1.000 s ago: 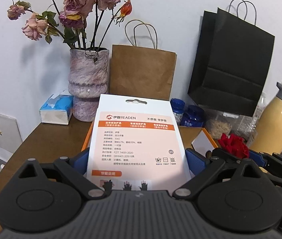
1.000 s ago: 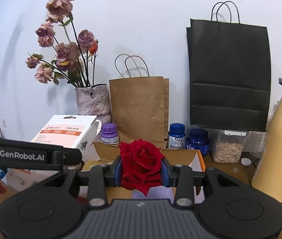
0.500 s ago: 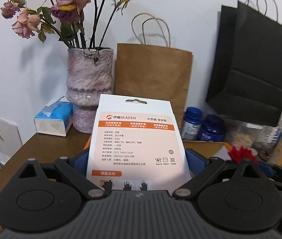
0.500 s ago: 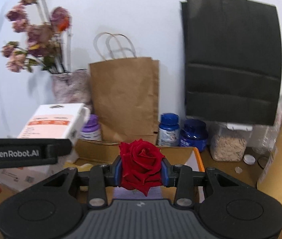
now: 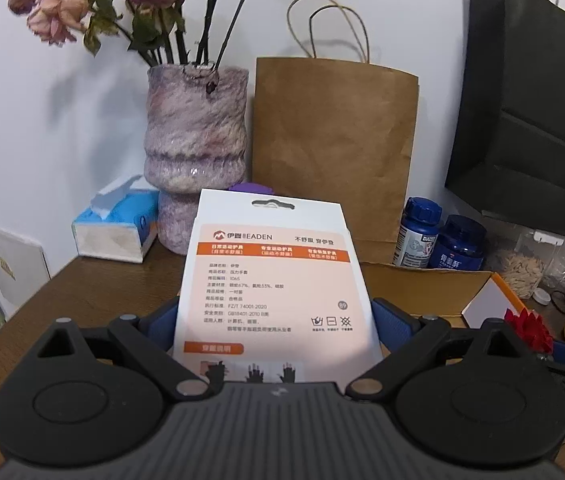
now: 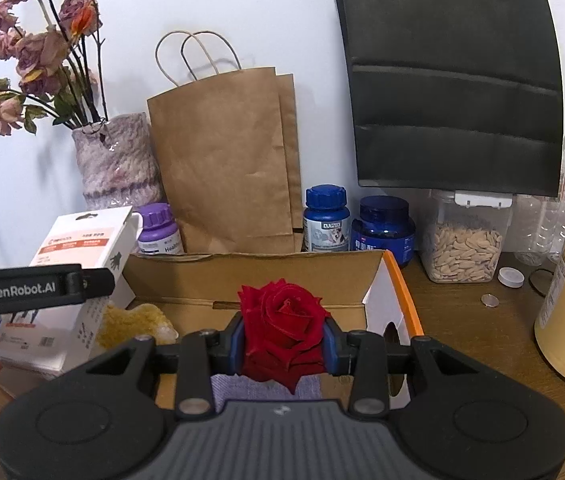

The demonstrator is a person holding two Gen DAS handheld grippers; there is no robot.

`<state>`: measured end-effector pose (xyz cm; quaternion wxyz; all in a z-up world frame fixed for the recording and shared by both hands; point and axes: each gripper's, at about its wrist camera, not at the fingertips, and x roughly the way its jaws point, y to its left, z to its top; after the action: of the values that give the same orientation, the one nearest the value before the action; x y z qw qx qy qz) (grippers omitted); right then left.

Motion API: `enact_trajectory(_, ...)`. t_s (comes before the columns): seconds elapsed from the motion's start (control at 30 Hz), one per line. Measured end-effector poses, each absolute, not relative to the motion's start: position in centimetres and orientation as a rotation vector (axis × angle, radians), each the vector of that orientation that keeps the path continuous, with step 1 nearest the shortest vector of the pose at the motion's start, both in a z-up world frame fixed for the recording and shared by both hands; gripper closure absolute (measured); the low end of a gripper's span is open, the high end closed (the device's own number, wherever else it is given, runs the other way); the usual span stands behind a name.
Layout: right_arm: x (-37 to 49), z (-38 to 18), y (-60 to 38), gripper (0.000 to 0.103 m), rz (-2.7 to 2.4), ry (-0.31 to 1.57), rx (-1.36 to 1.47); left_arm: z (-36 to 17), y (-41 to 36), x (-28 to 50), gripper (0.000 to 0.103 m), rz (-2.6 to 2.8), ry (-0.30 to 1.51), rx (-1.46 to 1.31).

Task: Flip cup upright
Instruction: 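Lower both grippers into the red box and open them, releasing box and rose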

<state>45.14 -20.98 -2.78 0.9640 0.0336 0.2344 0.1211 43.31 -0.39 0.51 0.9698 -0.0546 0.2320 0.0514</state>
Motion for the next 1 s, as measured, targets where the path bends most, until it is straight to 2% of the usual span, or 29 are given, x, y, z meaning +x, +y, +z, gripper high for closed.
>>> enact_trajectory(0.2,45.2,-2.9,-21.0,0.066,0.24,0.477,0.066,-0.1,-0.7,43.2,0.005,0.116,0.435,-0.074)
enact_trajectory(0.33,45.3,-3.0,-21.0,0.059,0.232,0.483,0.065,-0.2,-0.8,43.1,0.004,0.106,0.426,-0.065)
enact_trajectory(0.4,45.3,-3.1,-21.1,0.044,0.218,0.486,0.066,-0.1,-0.8,43.1,0.002,0.106,0.428,-0.067)
enact_trajectory(0.47,45.3,-3.0,-21.3,0.013,0.203,0.483,0.07,-0.1,-0.7,43.1,0.0,0.114,0.423,-0.073)
enact_trajectory(0.57,45.2,-2.8,-21.5,0.004,0.181,0.469,0.077,0.0,-0.4,43.2,0.0,0.117,0.437,-0.085)
enact_trajectory(0.63,45.2,-2.6,-21.7,0.0,0.176,0.466,0.084,0.1,-0.3,43.2,0.0,0.119,0.444,-0.093)
enact_trajectory(1.0,44.4,-1.8,-21.5,0.0,0.184,0.46,0.074,1.2,0.0,42.3,0.0,0.116,0.445,-0.118)
